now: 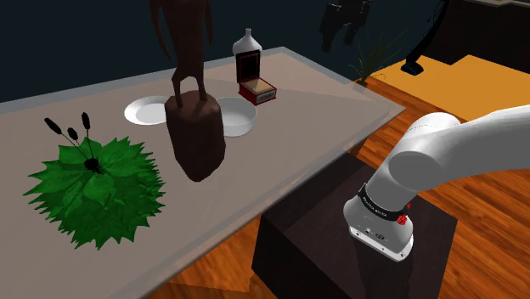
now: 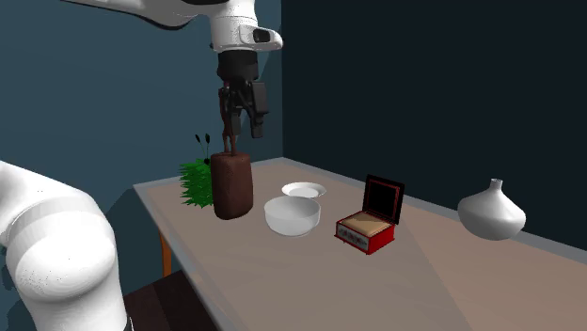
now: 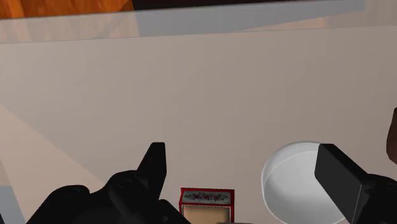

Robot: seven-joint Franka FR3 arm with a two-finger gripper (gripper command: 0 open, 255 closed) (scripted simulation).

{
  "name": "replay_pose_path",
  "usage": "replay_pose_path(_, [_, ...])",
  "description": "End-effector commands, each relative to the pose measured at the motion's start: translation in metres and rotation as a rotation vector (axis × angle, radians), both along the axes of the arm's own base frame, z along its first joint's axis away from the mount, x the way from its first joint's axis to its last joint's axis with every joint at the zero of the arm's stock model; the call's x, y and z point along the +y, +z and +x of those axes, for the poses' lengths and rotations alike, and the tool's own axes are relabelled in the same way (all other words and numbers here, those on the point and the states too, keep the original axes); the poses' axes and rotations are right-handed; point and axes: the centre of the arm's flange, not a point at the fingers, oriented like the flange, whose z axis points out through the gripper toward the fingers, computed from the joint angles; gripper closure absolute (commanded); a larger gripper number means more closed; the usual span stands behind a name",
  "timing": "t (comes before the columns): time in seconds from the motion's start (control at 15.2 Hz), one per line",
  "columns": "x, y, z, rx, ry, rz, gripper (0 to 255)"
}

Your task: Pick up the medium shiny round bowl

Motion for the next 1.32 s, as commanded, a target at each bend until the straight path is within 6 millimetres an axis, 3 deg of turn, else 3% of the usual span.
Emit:
replay_pose_path(0.0, [0.0,0.0,0.0,0.0,0.0,0.0,0])
replay_pose_path(1.25, [0.126,-0.148,0.159,0.001,0.018,-0.007,0])
